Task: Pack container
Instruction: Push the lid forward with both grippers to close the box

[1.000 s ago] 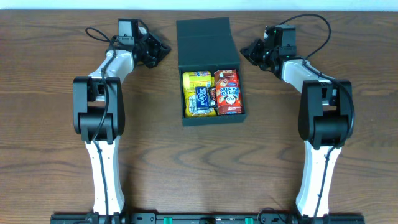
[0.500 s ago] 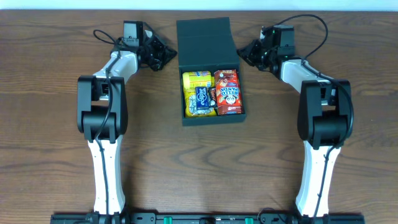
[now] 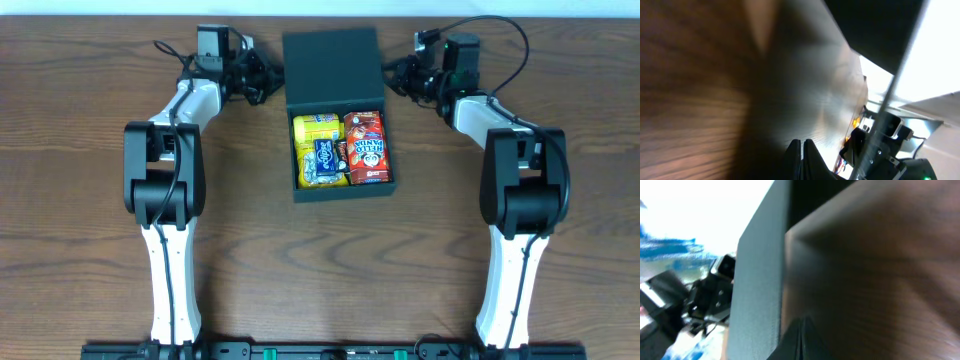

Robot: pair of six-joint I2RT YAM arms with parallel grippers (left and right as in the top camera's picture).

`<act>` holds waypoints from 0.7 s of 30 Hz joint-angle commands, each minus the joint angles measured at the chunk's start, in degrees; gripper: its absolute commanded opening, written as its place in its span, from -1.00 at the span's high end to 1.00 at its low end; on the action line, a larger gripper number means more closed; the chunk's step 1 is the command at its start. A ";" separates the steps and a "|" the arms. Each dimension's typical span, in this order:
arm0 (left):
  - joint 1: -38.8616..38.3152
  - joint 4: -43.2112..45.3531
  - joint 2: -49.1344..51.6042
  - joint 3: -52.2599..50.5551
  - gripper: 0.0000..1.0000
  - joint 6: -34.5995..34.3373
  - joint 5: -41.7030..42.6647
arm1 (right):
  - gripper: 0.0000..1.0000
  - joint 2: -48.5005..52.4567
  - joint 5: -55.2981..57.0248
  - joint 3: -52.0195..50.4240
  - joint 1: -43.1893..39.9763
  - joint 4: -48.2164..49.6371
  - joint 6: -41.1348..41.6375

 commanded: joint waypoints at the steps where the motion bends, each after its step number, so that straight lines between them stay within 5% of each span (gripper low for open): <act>1: -0.63 0.37 0.92 4.31 0.89 4.33 5.14 | 0.97 0.15 -9.49 1.14 -0.13 3.80 0.07; 21: -0.79 -0.26 -1.29 11.69 0.89 10.27 16.24 | 0.97 0.07 -23.89 5.62 -0.68 6.19 1.16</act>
